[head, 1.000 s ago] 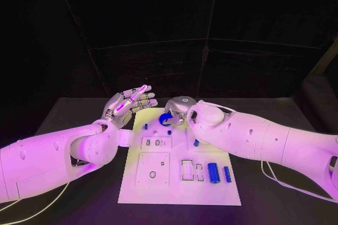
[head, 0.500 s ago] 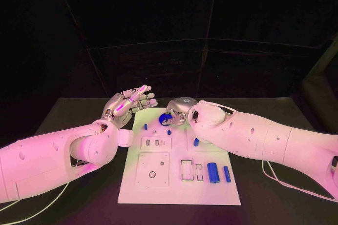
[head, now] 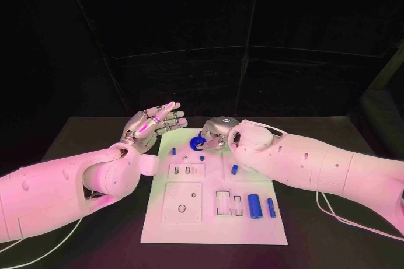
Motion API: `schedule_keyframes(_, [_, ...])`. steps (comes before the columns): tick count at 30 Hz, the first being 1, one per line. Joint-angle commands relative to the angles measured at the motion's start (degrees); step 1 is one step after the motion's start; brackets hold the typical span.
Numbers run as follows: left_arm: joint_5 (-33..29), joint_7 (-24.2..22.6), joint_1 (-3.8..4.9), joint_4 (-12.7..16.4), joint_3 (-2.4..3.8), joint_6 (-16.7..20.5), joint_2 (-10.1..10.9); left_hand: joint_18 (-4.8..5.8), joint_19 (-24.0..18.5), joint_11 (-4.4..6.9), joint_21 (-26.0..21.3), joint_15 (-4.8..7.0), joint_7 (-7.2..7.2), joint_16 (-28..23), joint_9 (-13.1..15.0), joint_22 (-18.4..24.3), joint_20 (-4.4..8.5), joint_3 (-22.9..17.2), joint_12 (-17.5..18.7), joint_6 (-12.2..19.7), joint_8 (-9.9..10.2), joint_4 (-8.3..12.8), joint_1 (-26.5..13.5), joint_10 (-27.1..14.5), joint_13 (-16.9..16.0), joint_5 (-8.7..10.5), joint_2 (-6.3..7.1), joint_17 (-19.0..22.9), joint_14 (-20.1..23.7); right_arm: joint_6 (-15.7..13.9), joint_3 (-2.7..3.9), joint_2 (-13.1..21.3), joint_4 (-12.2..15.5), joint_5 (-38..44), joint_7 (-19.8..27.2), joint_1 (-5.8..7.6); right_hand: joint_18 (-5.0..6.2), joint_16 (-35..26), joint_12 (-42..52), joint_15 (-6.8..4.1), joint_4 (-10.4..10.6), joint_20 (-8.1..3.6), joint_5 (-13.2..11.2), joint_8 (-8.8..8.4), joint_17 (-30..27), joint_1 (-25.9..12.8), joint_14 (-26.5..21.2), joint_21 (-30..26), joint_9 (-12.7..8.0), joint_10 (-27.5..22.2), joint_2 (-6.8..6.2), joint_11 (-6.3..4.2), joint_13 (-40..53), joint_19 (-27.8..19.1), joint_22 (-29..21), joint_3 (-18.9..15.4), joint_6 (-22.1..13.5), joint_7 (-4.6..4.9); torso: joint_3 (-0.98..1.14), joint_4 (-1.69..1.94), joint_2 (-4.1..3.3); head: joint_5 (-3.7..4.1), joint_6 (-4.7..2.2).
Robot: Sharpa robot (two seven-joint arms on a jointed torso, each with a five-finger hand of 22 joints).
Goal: Assemble the parts on the task board
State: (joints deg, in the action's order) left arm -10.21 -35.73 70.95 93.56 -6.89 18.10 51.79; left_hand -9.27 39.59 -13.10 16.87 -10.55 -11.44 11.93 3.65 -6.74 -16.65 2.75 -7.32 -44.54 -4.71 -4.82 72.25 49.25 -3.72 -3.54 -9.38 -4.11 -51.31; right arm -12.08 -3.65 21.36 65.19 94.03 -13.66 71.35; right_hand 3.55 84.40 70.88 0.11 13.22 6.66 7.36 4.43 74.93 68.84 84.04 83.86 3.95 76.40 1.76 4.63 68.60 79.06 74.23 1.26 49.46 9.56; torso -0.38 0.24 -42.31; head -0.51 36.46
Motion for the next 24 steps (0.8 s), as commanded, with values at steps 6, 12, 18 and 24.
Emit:
schedule_keyframes(6, [0.1, -0.3, 0.08, 0.1, 0.06, -0.5, 0.2, -0.84, 0.4, 0.08, 0.0, -0.04, -4.54, -0.3, 0.0, 0.1, 0.17, -0.2, 0.2, -0.4, -0.1, 0.2, 0.3, 0.3, 0.1, -0.19, -0.38, 0.1, -0.3, -10.0, 0.02, 2.2, 2.3, -1.0, 1.7, 0.14, -0.34, 0.6, 1.2, 0.19, 0.0, 0.09, 2.0, 0.0, 4.6, 1.3, 3.8, 0.3, 0.1, 1.1, 0.61, -0.12, 1.0, 0.5, 0.7, -0.9, 0.9, -0.11, 0.03, -0.02, 0.02, -0.11, 0.01])
schedule_keyframes(12, [0.1, -0.3, 0.08, 0.1, 0.06, -0.6, 0.6, -0.84, 0.4, 0.08, 0.0, -0.04, -4.54, -0.3, 0.0, 0.1, 0.17, -0.2, 0.2, -0.4, -0.1, 0.2, 0.3, 0.3, 0.1, -0.19, -0.4, 0.1, -0.3, -17.3, 0.01, 7.3, 6.7, -6.4, 7.1, 0.14, -0.31, 0.4, 1.0, 0.16, -1.4, 0.05, 2.9, -0.14, 4.3, 3.8, 3.7, 0.2, 0.1, 1.1, 0.25, -0.15, 1.0, 0.4, 0.6, -1.4, 1.4, -0.1, 0.0, -0.14, 0.12, -0.25, -0.19])
schedule_keyframes(18, [0.1, -0.4, 0.08, 0.1, 0.06, -0.5, 0.9, -0.84, 0.4, 0.08, 0.0, -0.04, -4.54, -0.3, 0.0, 0.1, 0.17, -0.2, 0.2, -0.5, -0.1, 0.3, 0.3, 0.3, 0.1, -0.2, -0.4, 0.1, -0.3, -12.7, -0.01, 15.0, 10.8, -19.5, 14.2, 0.24, 0.0, -0.3, -1.0, 0.1, -5.0, -0.02, 4.1, -0.52, 2.9, 8.9, 3.4, -0.5, 0.0, -0.6, -0.54, -0.18, -0.8, -0.8, -0.9, -0.8, 1.1, -0.03, -0.13, -0.51, 0.42, 0.01, -0.55])
schedule_keyframes(24, [0.1, -0.6, 0.08, -0.2, 0.05, -0.5, 1.0, -0.84, 0.4, 0.09, 0.0, -0.03, -4.53, -0.3, 0.0, 0.1, 0.17, -0.3, 0.2, -0.5, -0.1, 0.3, 0.3, 0.3, 0.1, -0.2, -0.4, 0.1, -0.3, -8.7, -0.04, 21.9, 11.5, -27.9, 19.4, 0.27, 0.06, -0.5, -2.0, 0.15, -7.9, 0.03, 4.5, -0.48, 2.7, 12.2, 3.3, -0.7, 0.0, -1.4, -1.86, -0.13, -1.5, -1.0, -1.2, -0.9, 0.7, 0.08, -0.12, -1.28, 0.84, 0.1, -0.9])
